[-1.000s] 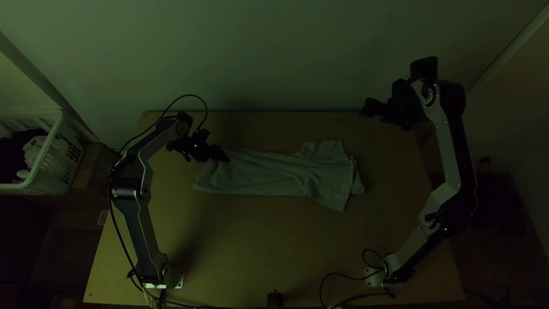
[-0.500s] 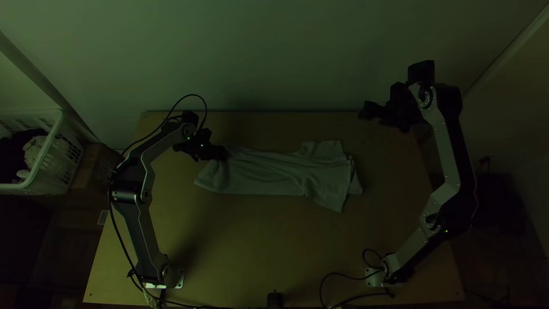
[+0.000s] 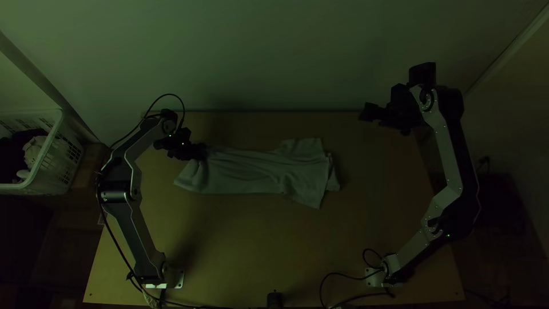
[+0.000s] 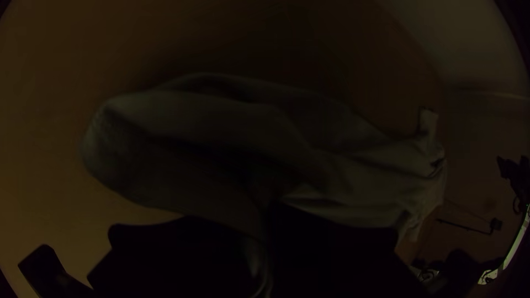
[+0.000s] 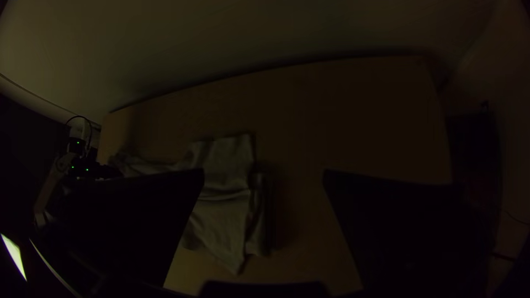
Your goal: Fold the t-shirt
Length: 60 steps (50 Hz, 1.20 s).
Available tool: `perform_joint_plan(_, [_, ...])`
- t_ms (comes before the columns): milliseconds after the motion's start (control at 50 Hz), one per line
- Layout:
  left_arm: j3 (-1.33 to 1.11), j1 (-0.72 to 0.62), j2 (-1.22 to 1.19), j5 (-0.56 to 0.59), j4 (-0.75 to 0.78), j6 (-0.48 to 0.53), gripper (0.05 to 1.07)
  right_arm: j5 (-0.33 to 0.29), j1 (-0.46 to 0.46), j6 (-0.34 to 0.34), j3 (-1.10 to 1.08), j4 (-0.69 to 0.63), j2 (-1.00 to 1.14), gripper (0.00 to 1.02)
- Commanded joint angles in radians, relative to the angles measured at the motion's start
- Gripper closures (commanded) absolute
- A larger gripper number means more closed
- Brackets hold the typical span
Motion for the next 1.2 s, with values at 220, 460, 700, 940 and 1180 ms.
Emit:
perform_joint_plan(220, [0.130,0.157,-0.033,-0.135,-0.189,0.074,1.05,-0.011,-0.001,-0.014,-0.065,0.039,-0.053,0.04])
perform_joint_plan(460, [0.217,0.179,-0.112,-0.201,-0.268,0.096,1.05,-0.002,-0.028,-0.017,-0.106,0.073,-0.071,0.04])
perform_joint_plan(700, [0.320,0.166,-0.156,-0.316,-0.360,0.114,1.05,0.003,-0.047,-0.026,-0.143,0.090,-0.096,0.04])
perform_joint_plan(940, [0.473,0.111,-0.176,-0.408,-0.505,0.108,1.05,0.003,-0.064,-0.040,-0.179,0.100,-0.125,0.04])
perform_joint_plan(1180, [0.513,-0.006,-0.222,-0.442,-0.535,0.079,1.05,0.001,-0.079,-0.043,-0.214,0.110,-0.162,0.04])
